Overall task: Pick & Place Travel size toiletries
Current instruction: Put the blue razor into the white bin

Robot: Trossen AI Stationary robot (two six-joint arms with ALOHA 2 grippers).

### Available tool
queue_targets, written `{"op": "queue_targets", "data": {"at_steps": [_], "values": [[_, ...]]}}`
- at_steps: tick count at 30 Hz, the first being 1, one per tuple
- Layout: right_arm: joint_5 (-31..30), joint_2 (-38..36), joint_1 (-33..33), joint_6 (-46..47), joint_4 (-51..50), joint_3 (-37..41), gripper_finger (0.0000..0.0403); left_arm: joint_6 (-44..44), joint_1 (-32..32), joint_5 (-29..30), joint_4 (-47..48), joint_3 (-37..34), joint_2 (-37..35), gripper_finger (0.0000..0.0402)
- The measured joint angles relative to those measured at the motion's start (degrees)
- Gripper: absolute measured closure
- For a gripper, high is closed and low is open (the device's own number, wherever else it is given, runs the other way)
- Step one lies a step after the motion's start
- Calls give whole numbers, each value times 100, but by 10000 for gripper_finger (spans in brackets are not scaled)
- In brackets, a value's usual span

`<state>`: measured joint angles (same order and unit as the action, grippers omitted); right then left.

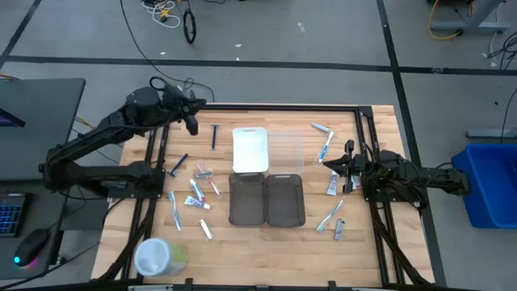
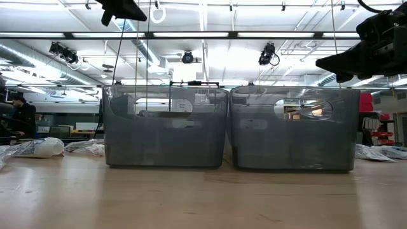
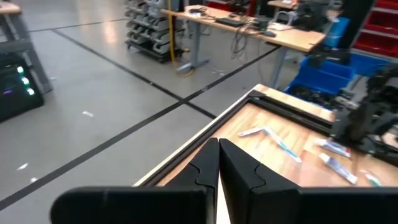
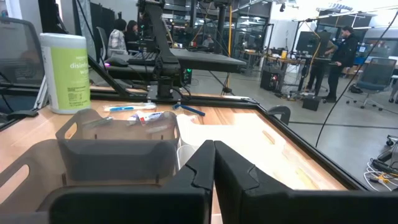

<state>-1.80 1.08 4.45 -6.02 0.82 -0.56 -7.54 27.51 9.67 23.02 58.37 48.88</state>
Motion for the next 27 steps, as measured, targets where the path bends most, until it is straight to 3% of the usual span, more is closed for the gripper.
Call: {"op": "queue_targets", "data": {"at_steps": [20, 27], "values": [[0, 1, 2, 0, 0, 0, 389, -34, 266, -2, 115, 0, 0, 386], [0, 1, 1, 0, 0, 0, 389, 18, 266, 0, 783, -2, 79, 386]]}}
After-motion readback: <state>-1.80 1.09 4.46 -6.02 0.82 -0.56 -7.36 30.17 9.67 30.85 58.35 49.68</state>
